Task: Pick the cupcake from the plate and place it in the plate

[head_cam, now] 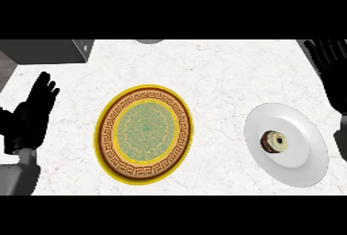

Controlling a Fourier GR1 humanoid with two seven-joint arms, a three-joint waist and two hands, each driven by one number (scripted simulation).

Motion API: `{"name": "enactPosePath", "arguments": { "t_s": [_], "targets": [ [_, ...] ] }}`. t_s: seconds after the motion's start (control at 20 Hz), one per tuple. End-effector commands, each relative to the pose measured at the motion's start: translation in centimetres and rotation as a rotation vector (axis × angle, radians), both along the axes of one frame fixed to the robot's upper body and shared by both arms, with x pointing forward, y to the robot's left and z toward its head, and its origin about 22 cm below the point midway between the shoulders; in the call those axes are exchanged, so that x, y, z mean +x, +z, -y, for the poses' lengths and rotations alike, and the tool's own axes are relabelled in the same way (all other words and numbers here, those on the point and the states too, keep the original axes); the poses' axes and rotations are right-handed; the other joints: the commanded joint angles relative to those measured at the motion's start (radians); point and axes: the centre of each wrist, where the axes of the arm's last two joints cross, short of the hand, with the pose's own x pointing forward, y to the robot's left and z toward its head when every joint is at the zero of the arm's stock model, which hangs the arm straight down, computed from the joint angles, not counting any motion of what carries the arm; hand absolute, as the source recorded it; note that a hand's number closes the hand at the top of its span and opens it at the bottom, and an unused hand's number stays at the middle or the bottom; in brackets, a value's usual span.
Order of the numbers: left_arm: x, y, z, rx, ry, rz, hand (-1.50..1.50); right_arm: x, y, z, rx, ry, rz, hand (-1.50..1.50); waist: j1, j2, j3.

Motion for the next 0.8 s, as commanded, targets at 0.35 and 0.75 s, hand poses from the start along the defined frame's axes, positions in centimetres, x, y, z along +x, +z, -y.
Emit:
{"name": "enactPosePath", "arguments": {
  "t_s": [0.35, 0.75],
  "targets": [
    [-5.4, -3.7, -2.9, 0.335, -0.081, -0.048, 0.00, -5.5, -6.2, 7.1, 0.271, -0.389, -0.026, -1.50, 0.025, 0.025, 0.025],
    [-6.8, -5.8, -1.9, 0.362, -0.089, -0.030, 0.00, -13.5, -9.5, 4.6, 0.493, -0.534, 0.213, -1.50, 0.036, 0.029, 0.025]
  ]
}}
